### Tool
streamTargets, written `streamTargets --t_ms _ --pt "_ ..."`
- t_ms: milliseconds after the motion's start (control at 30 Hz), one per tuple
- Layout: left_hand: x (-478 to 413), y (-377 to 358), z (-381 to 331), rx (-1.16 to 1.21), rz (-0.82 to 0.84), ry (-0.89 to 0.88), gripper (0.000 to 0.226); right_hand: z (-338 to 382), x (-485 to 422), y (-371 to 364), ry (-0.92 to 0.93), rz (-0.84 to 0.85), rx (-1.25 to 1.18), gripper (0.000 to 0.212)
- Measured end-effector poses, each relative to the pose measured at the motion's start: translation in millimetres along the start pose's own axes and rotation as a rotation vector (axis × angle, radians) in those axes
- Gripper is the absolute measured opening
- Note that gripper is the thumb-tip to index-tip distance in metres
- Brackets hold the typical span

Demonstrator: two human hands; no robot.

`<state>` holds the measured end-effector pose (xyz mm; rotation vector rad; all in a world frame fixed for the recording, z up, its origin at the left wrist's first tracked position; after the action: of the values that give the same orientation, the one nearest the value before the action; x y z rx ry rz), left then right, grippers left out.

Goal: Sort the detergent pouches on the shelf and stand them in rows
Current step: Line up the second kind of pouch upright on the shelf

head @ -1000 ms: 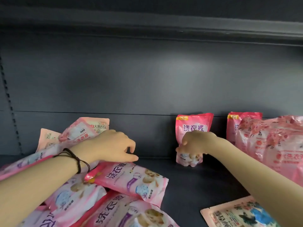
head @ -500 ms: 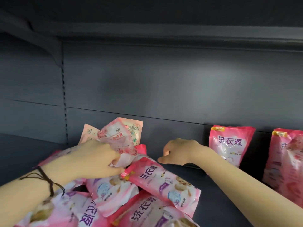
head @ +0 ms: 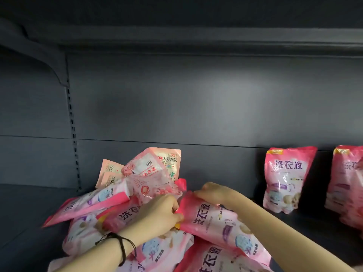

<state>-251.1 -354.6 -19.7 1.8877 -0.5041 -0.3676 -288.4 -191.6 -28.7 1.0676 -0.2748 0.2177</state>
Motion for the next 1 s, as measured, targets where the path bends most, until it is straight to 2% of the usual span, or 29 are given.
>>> streamTargets --t_ms 100,333,533,633,667,733,833,933,967,1000 --pt "-2.1 12.2 -4.3 0.017 -0.087 -0.063 0.029 -9.7 9.4 8.6 0.048 -0.041 -0.303 0.021" --pt "-6.7 67.6 -33.4 0.322 -0.230 -0.273 0.017 -6.6 61.8 58.8 0.319 -0.306 -0.888 0.023" --pt "-17.2 81.2 -40.7 0.769 -0.377 -0.365 0.023 -14.5 106.0 72.5 0.458 -0.474 -0.949 0.026" --pt "-20.5 47.9 -41.4 1.024 -0.285 -0.339 0.013 -28.6 116.5 57.2 0.449 -0.479 -1.032 0.026" --pt "-20.5 37.5 -42.3 1.056 -0.251 -0.327 0.018 -34.0 119.3 52.4 0.435 -0.479 -1.043 0.026" --pt "-17.2 21.5 -44.3 1.015 -0.194 -0.316 0.029 -45.8 122.6 41.3 0.391 -0.458 -1.034 0.025" --pt "-9.1 2.2 -55.1 0.913 -0.067 -0.363 0.015 -63.5 123.9 24.0 0.355 -0.409 -1.017 0.016" --pt "-5.0 -10.7 -63.4 0.864 -0.017 -0.342 0.009 -78.7 131.1 20.8 0.366 -0.415 -1.143 0.014" --pt "-3.8 -12.9 -69.5 0.855 -0.004 -0.339 0.010 -81.6 133.6 22.1 0.380 -0.401 -1.165 0.015" --pt "-3.9 -15.1 -76.6 0.836 -0.003 -0.340 0.024 -82.5 135.9 24.2 0.395 -0.385 -1.157 0.017"
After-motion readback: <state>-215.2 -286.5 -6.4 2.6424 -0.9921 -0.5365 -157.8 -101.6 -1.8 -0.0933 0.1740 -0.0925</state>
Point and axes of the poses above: each hand's wrist, its own x-axis away from the middle knuckle, its own y-axis out of the back of the hand, z = x × y, the point moved 7 cm from there along -x, towards the middle knuckle, and after that the axes turned 11 degrees about z, right-handed, at the moved point
